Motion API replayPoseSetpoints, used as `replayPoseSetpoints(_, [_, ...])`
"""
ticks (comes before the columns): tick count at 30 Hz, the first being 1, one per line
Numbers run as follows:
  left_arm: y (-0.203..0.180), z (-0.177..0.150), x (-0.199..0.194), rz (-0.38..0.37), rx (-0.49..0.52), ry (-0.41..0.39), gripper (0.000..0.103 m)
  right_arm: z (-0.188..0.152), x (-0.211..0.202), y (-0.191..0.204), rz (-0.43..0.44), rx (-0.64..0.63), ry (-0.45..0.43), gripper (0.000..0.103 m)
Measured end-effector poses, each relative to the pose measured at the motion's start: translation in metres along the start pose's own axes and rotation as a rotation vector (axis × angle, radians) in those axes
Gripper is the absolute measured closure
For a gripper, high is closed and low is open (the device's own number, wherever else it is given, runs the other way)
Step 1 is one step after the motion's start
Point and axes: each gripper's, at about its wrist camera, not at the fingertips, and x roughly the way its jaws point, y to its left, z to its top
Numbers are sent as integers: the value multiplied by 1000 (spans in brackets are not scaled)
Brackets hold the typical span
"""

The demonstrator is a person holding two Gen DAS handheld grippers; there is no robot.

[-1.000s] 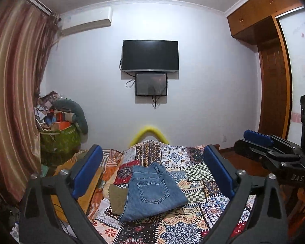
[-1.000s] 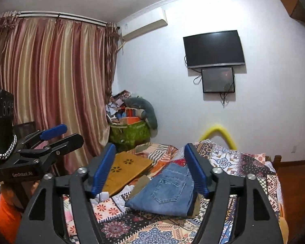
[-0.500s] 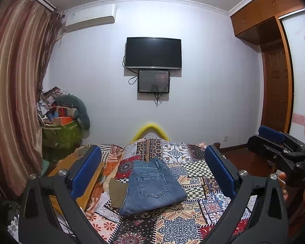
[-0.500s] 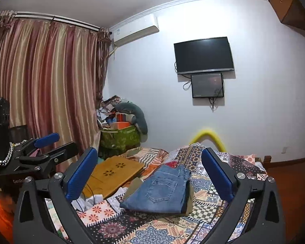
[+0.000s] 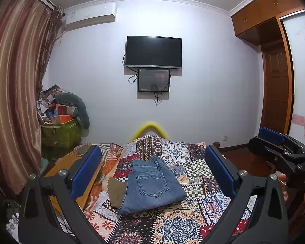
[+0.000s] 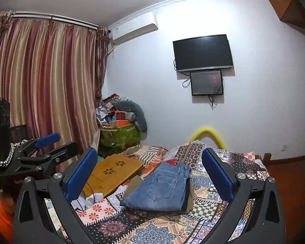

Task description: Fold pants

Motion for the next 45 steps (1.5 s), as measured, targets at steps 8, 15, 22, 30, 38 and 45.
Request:
replayPoseSetpoints(8, [3,-2,3,-2,-16,7,1,0,1,1,-1,2,12,1])
replayPoseSetpoints(15, [1,-4,7,-5,-6,15,0,2,0,0,-2,9,16,1])
replayPoseSetpoints(22, [-1,-4,9,-11,-5,18,0,1,2,-1,-4,12,30,1])
replayPoseSetpoints(30, [-2,-4,12,-19,-1,24,0,2,2,-4,-11,20,28,1])
replayPoseSetpoints(38, [-3,-4,12,-24,-3,30,0,1,1,-4,-12,20,30,1])
replayPoseSetpoints(45, [-2,-4,14,-29,-14,33,0,1,1,-5,-17,22,31,1])
